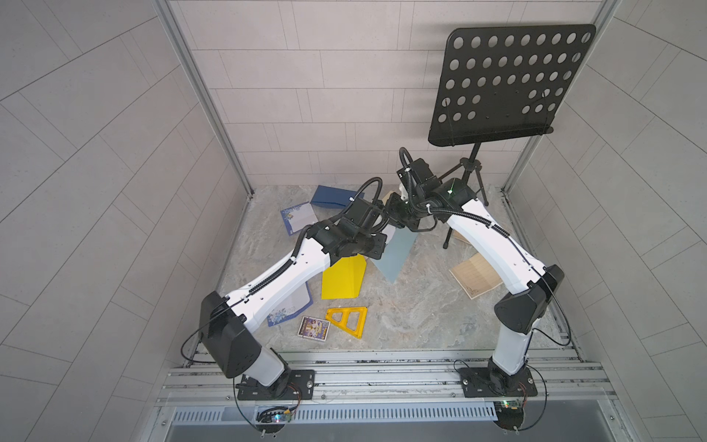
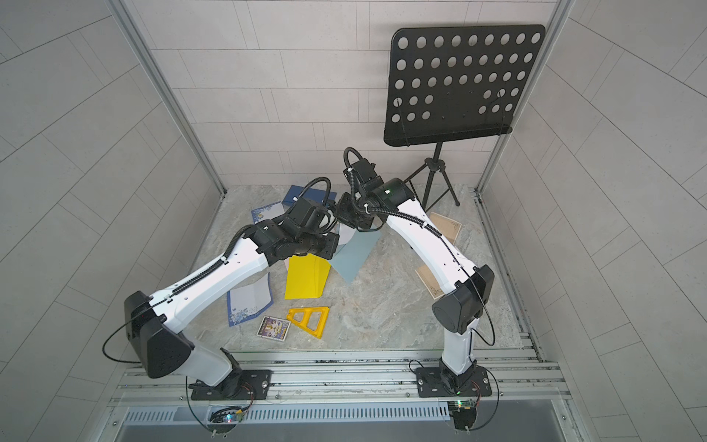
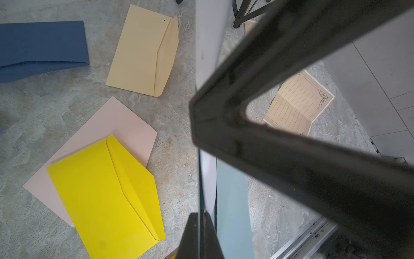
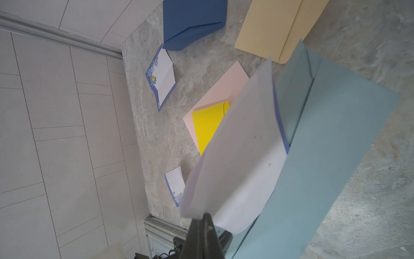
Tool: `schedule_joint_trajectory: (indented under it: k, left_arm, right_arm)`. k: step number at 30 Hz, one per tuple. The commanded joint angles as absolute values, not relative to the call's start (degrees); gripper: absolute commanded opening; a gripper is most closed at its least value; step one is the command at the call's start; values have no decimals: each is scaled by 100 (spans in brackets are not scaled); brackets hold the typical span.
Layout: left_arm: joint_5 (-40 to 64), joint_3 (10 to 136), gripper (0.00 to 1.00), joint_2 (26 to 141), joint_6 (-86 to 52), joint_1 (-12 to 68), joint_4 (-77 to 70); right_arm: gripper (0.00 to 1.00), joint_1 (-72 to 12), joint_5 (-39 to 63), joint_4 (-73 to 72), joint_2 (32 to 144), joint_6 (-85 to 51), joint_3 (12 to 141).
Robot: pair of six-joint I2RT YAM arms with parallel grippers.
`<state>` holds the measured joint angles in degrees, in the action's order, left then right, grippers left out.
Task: Take the letter paper out of the envelope
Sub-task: Take out the letter paper from the envelope.
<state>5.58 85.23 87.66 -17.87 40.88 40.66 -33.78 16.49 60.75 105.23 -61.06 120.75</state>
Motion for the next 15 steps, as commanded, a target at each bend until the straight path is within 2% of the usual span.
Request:
schedule_joint_trajectory:
  k: [1, 9, 15]
  left_arm:
    - [682, 8568, 0, 8706, -1892, 3982, 4126]
    - [927, 8457, 0, 8780, -2058, 3858, 4104]
    - [1170, 8302, 0, 8924, -2343, 3786, 3834]
  right_arm:
    - [0, -3356, 1201, 6249, 10194, -5981, 12199]
    - [0, -3272, 351, 6241, 9877, -5725, 12225]
    - [0, -3217, 79, 6150, 9752, -5508, 12210]
